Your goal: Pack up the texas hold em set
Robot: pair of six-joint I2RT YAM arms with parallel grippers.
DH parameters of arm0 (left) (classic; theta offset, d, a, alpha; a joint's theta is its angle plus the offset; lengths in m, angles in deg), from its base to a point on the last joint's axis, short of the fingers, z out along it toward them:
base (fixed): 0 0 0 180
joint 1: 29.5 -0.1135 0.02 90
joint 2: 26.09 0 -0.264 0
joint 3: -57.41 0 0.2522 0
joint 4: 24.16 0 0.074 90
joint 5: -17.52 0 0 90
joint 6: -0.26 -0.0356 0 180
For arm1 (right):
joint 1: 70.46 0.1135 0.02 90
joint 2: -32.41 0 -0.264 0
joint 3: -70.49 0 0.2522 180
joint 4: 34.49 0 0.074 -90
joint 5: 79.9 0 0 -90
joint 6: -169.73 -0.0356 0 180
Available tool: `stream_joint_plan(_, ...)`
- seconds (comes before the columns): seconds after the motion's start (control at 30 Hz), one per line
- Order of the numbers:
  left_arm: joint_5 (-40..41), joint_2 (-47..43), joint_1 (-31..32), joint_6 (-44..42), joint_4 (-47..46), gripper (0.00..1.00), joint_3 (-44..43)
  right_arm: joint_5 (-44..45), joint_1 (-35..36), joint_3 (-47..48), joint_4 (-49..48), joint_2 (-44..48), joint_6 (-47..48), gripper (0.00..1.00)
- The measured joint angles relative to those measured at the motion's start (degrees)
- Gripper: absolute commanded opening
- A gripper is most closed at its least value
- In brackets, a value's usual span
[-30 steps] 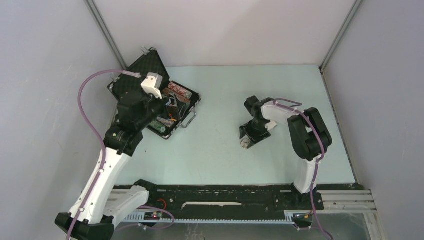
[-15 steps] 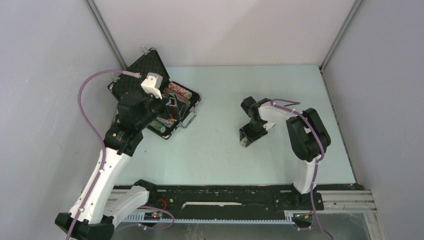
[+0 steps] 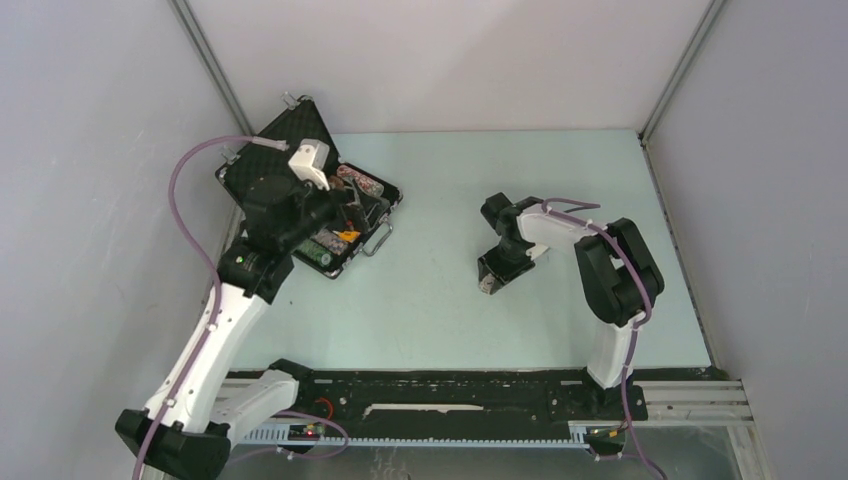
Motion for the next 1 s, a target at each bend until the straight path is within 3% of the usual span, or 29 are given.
stream_joint_plan(0.13, -3.1, 2.0, 0.2, 7.3, -5.5, 1.00, 3.7, -0.6, 0.0, 0.0, 0.1, 1.5, 0.2, 0.00)
stream_joint_plan(0.27, -7.2, 2.3, 0.4, 18.4, -17.2, 0.96, 15.4, -1.0, 0.0, 0.0, 0.2, 3.5, 0.7, 0.00)
stream_joint_plan(0.47, -10.4, 10.1, 4.9, 31.2, -34.2, 0.79, 29.2, -2.3, -0.3, 0.0, 0.4, 6.3, 1.4, 0.00)
stream_joint_plan(0.73, -9.9, 28.7, 17.5, 42.4, -60.5, 0.53, 32.5, -3.3, -0.2, 0.3, 1.5, 7.9, 1.9, 0.00)
stream_joint_plan(0.9, -9.9, 45.2, 17.9, 52.7, -82.1, 0.56, 34.2, -1.9, 0.2, 2.4, 4.9, 8.7, 2.6, 0.00)
stream_joint_plan(1.0, -9.9, 48.8, 18.1, 55.2, -87.3, 0.59, 34.5, -1.4, 0.4, 2.8, 5.8, 10.1, 3.0, 0.00)
